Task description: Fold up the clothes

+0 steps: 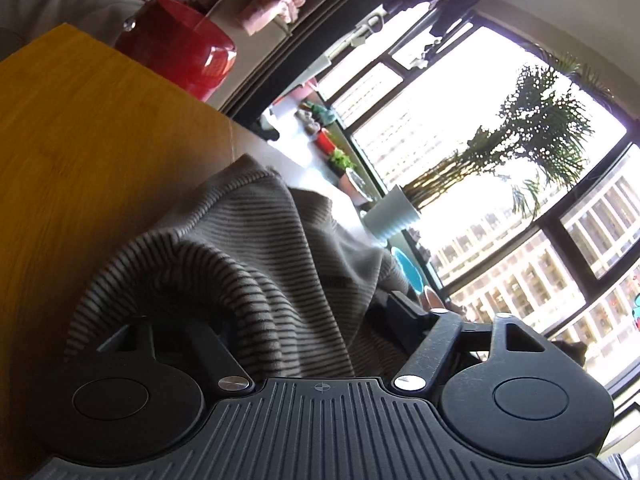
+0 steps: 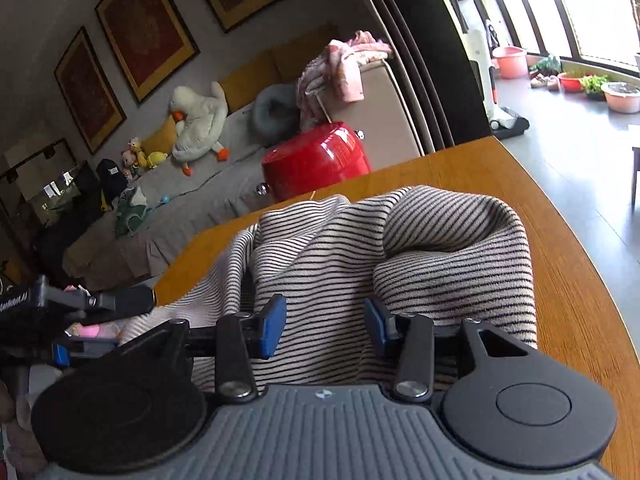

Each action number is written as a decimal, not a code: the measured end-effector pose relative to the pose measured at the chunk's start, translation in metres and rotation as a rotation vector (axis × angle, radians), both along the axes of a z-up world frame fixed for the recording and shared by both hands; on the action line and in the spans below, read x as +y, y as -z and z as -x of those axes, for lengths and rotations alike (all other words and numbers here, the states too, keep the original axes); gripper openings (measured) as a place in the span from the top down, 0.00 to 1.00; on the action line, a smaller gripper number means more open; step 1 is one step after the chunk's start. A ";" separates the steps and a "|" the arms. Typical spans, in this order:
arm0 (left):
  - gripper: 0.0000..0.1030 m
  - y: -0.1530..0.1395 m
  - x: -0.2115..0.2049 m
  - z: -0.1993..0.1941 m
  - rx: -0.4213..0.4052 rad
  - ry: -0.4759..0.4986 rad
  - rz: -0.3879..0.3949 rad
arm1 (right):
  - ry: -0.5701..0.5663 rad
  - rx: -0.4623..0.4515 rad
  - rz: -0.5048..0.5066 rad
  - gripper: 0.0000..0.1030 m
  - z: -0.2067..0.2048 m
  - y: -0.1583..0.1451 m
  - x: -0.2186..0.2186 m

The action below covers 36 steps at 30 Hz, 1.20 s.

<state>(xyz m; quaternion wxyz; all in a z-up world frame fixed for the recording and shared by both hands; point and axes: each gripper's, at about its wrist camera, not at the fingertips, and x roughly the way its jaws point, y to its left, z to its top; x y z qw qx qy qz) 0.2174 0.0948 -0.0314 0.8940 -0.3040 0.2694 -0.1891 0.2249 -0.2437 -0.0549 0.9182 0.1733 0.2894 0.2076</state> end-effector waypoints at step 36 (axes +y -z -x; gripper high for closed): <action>0.49 0.033 0.072 0.022 -0.016 -0.214 -0.026 | -0.340 -0.206 0.664 0.91 -0.155 -0.052 0.181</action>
